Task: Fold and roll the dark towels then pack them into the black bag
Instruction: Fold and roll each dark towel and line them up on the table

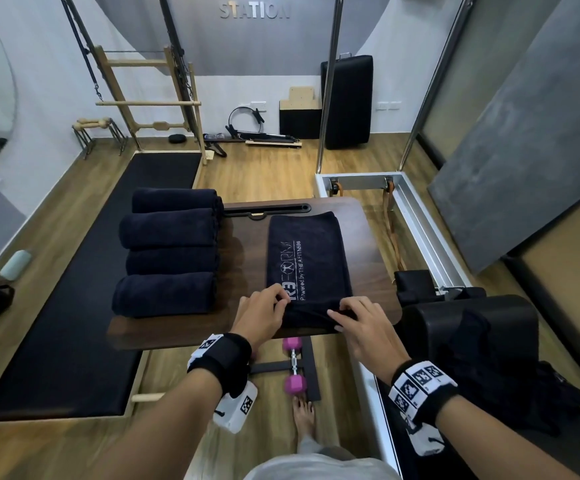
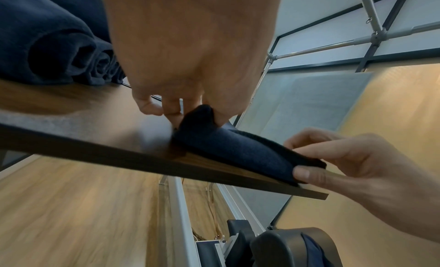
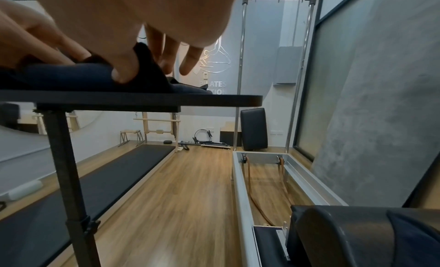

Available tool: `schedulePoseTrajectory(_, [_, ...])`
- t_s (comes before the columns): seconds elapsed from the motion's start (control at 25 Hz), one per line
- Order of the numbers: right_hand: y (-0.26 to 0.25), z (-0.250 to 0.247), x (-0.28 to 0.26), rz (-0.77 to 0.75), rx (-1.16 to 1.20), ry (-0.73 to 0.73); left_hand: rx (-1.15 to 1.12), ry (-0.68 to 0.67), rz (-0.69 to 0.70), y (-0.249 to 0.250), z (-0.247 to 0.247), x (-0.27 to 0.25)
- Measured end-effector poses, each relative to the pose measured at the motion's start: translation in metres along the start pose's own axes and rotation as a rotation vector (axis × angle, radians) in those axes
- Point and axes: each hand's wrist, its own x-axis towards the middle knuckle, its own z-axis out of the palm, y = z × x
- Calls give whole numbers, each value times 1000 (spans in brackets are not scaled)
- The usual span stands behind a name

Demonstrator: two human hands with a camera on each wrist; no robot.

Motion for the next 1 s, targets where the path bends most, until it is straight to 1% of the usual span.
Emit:
schedulePoseTrajectory(0.04, [2,0,3,15,23,8,3,-8,-7,1,0,0])
schedulePoseTrajectory(0.08, [3,0,8,62,83,5,5,-11,-10,2,0,0])
schedulePoseTrajectory(0.12, [3,0,14,143,186,6,2,-10,-14,3,0,-1])
schedulePoseTrajectory(0.2, [3,-3,28,388,426,-1,-5,12,-19,3,1,-4])
schedulePoseTrajectory(0.24, [4,-5,35,505,504,-6,-5,44,-15,4,3,-6])
schedulePoseTrajectory(0.32, [11,-10,46,651,593,-33,-18,176,19,7,5,-11])
schedulePoseTrajectory(0.4, [18,-15,57,769,676,-108,-24,344,114,10,5,-16])
schedulePoseTrajectory(0.44, [21,-16,60,814,707,-150,17,397,195,11,6,-17])
schedulePoseTrajectory(0.48, [25,-17,62,850,728,-182,92,414,302,10,7,-19])
schedulePoseTrajectory(0.52, [28,-17,63,879,742,-201,190,389,420,8,9,-21])
schedulePoseTrajectory(0.56, [30,-18,64,902,752,-209,289,340,508,6,10,-23])
schedulePoseTrajectory(0.6, [30,-18,64,926,763,-208,375,279,545,4,11,-24])
schedulePoseTrajectory(0.64, [30,-18,64,946,771,-205,431,225,531,3,11,-24])
schedulePoseTrajectory(0.68, [30,-17,64,959,772,-198,455,193,488,3,11,-24])
schedulePoseTrajectory(0.76, [27,-15,63,932,728,-171,438,167,400,6,10,-19])
schedulePoseTrajectory(0.8, [24,-14,62,874,669,-143,425,153,371,9,9,-15])
schedulePoseTrajectory(0.84, [22,-14,60,784,572,-104,415,133,344,11,8,-9])
schedulePoseTrajectory(0.88, [18,-15,58,661,448,-46,402,112,316,13,5,-3])
schedulePoseTrajectory(0.96, [11,-16,56,368,248,104,389,69,267,14,1,10])
schedulePoseTrajectory(1.0, [8,-16,56,241,192,133,402,48,251,14,-1,15])
